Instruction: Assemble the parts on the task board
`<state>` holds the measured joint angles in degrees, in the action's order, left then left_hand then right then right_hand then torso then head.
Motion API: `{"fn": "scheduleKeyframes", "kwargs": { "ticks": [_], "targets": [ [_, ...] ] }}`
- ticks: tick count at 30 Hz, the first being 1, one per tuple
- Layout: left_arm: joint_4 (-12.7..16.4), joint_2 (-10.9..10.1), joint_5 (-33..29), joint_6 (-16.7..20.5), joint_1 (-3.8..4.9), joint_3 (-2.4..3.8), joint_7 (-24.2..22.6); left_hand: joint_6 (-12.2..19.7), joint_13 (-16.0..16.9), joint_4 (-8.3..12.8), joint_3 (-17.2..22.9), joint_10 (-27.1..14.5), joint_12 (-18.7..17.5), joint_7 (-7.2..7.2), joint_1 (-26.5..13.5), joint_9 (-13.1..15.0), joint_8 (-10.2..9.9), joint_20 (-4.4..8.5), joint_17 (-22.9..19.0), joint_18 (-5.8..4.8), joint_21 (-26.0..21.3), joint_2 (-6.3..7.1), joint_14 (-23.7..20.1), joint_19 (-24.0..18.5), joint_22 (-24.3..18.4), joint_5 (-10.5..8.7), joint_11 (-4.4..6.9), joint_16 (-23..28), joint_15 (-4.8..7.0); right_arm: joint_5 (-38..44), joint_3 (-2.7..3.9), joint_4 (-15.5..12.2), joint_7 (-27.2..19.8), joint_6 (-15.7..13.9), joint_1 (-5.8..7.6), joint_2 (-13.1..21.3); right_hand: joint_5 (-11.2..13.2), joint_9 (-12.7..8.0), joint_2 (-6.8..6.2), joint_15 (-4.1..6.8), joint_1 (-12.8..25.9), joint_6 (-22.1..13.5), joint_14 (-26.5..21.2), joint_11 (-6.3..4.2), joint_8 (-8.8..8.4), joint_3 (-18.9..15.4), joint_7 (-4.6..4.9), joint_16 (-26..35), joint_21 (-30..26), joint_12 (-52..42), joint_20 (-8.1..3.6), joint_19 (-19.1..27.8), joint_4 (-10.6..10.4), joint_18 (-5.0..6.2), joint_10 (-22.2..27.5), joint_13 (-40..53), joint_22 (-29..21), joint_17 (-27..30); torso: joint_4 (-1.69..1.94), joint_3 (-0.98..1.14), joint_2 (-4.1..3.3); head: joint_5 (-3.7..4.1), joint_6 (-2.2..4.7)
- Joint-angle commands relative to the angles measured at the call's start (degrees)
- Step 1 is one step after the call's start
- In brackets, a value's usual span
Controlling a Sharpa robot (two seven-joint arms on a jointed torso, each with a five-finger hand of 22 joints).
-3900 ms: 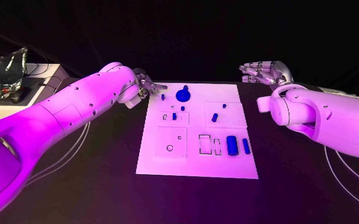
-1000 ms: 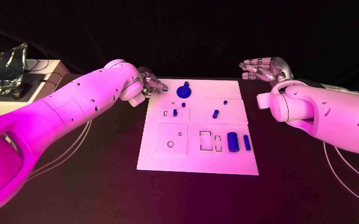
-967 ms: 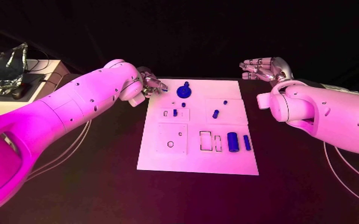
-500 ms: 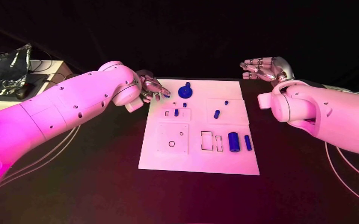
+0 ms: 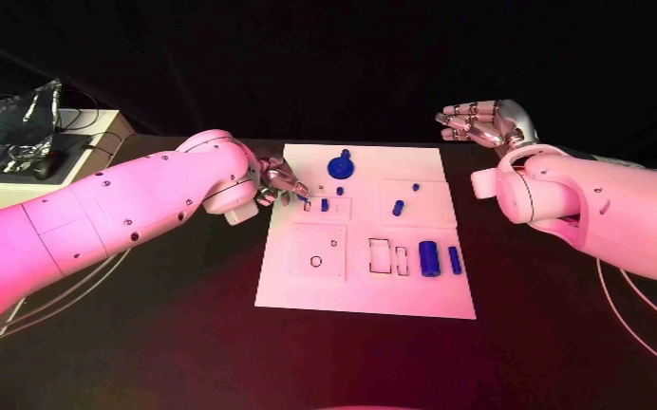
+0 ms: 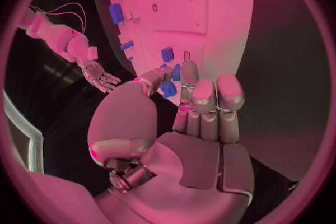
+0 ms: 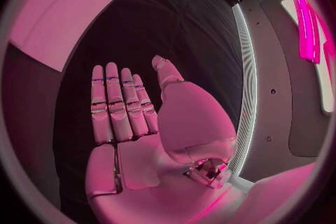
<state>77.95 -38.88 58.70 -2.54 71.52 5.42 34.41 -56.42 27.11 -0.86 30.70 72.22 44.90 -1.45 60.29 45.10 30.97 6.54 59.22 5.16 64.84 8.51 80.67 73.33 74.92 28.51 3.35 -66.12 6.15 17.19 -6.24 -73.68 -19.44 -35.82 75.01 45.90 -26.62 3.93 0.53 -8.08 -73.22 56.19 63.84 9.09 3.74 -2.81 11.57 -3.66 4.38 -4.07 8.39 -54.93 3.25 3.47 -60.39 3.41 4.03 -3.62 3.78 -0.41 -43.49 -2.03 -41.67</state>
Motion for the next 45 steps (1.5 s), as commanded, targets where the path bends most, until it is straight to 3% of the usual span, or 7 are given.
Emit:
{"fn": "scheduleKeyframes", "kwargs": {
  "ticks": [1,9,16,21,45],
  "targets": [
    [0.59,0.20,2.16,0.99,-0.32,-0.38,0.87,0.35,0.01,9.26,9.32,-0.09,0.34,0.20,-0.04,0.12,0.29,0.05,0.10,-0.97,0.39,-0.63,0.32,0.49,0.98,0.29,0.23,-0.25,0.02,2.52,0.02,0.10,-1.66,1.73,0.05,-0.31,-0.18,-0.03,0.12,-0.08,0.50,0.08,-0.59,0.30,-0.20,0.10,0.16,0.20,0.01,0.39,0.06,0.55,0.33,-0.66,0.50,-0.07,0.00,0.10,-0.03,-0.02,-0.03,-0.07,-0.08],
    [0.96,0.58,4.31,1.04,-0.61,-1.43,0.88,0.42,0.02,9.79,9.51,-0.15,0.62,0.23,-0.51,0.30,0.53,0.06,0.20,-0.99,0.59,-0.80,0.34,0.61,1.13,0.30,0.26,-0.31,0.03,3.00,0.02,0.30,-1.76,1.81,0.07,-0.81,-0.18,-0.02,0.01,-0.34,0.58,-0.35,-1.36,0.51,-0.21,0.07,0.36,0.20,-0.05,0.38,0.47,1.46,0.52,-0.64,1.03,-0.07,-0.03,0.11,-0.11,0.10,-0.13,-0.24,-0.16],
    [0.64,1.22,5.03,0.99,-0.68,-1.86,0.83,0.36,-0.06,9.87,9.43,-0.11,0.63,0.23,-0.48,0.19,0.46,0.10,0.29,-1.04,0.60,-0.76,0.36,0.61,1.16,0.33,0.26,-0.38,0.04,3.07,0.02,0.33,-1.72,1.81,0.07,-0.88,-0.20,0.00,-0.02,-0.38,0.65,-0.43,-1.44,0.54,-0.19,0.02,0.38,0.20,0.00,0.36,0.60,1.83,0.54,-0.65,1.10,-0.07,-0.02,0.11,-0.08,0.03,-0.18,0.14,-0.30],
    [0.17,1.77,6.83,1.16,-0.76,-2.14,0.61,0.40,-0.20,9.51,9.06,-0.21,0.60,0.18,-0.01,0.03,0.33,0.08,0.18,-1.05,0.43,-0.68,0.32,0.46,1.10,0.23,0.22,-0.23,0.00,3.09,0.02,0.27,-1.71,1.55,0.08,-0.86,-0.18,-0.03,-0.14,-0.52,0.70,-0.84,-1.84,0.71,-0.20,-0.07,0.56,0.19,-0.01,0.37,0.72,2.09,0.53,-0.71,1.46,-0.06,-0.03,0.11,-0.14,0.04,-0.15,-0.10,-0.45],
    [-0.30,1.74,8.08,-0.27,-0.79,-2.29,0.96,0.36,-0.43,8.35,8.73,-0.30,0.70,0.11,1.31,-0.21,0.22,0.05,0.28,-1.08,0.40,-0.10,0.34,0.47,1.18,0.13,0.17,-0.20,-0.05,3.13,0.02,0.22,-1.51,1.49,0.08,-0.47,-0.19,0.00,-0.12,-0.55,0.58,-0.94,-1.90,0.72,-0.21,-0.09,0.58,0.20,0.07,0.34,0.76,2.23,0.55,-0.64,1.55,-0.07,-0.01,0.12,-0.02,0.01,-0.08,0.13,-1.21]
  ]
}}
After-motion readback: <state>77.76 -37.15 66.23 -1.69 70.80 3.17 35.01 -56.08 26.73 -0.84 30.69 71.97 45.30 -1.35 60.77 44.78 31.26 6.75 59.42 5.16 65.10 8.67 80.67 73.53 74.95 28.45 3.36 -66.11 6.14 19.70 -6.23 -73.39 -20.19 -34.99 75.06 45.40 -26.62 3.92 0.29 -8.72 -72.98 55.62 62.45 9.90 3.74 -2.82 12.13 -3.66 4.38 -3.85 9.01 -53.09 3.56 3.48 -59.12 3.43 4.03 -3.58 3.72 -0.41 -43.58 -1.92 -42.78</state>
